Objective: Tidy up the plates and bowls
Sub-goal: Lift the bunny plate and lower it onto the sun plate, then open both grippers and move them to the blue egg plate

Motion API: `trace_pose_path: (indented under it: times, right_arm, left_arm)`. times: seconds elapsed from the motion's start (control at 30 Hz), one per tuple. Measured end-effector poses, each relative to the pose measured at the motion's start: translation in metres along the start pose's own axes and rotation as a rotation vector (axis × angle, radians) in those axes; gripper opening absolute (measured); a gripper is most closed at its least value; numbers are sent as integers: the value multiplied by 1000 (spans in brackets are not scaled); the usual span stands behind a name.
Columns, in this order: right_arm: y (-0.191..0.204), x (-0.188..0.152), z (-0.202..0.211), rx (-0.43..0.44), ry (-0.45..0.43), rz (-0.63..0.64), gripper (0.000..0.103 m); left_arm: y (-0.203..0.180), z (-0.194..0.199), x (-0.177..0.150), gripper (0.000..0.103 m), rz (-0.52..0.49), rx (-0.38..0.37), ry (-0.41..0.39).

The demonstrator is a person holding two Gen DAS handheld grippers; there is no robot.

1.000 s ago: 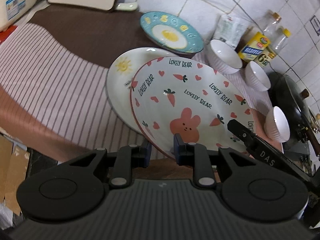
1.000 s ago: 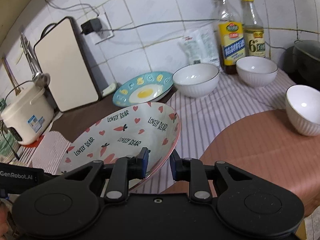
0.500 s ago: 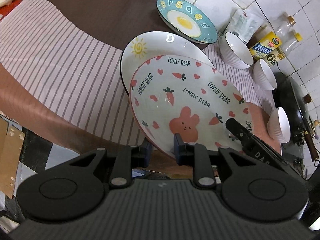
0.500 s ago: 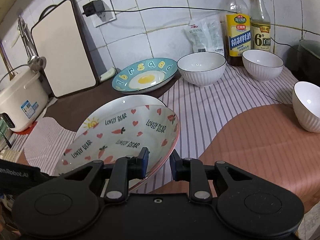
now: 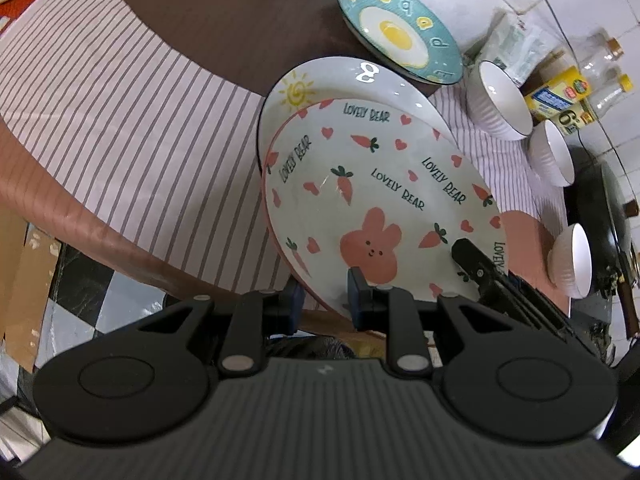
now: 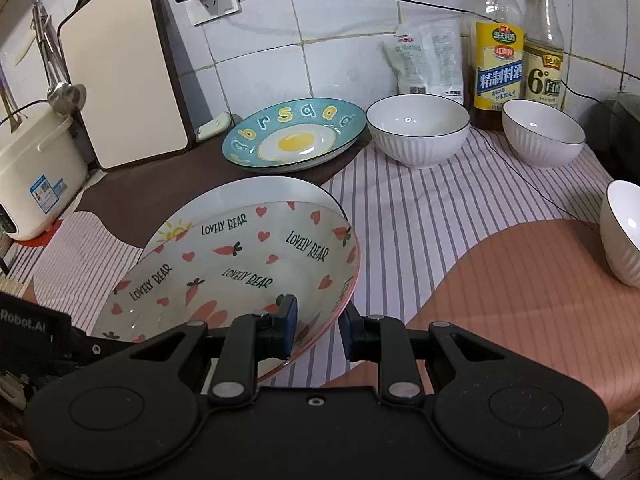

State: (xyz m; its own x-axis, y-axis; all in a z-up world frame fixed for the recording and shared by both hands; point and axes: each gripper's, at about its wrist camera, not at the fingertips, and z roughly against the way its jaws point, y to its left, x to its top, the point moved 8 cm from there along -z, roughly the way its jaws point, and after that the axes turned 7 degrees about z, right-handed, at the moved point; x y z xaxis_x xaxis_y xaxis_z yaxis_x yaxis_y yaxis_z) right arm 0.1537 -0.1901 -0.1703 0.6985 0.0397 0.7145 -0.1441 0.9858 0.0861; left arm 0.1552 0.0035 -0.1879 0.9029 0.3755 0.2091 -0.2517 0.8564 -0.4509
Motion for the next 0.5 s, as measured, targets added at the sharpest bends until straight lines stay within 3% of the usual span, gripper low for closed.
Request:
trace_pose_path:
  times: [0.17,0.5]
  right_arm:
    - [-1,7,-11,6,43,-3,27]
    - [-4,12,-33,-15,79,3,30]
  left_arm:
    - [3,-8,9,21,53,-2,48]
    - [0,-22,25,21,61,75,119]
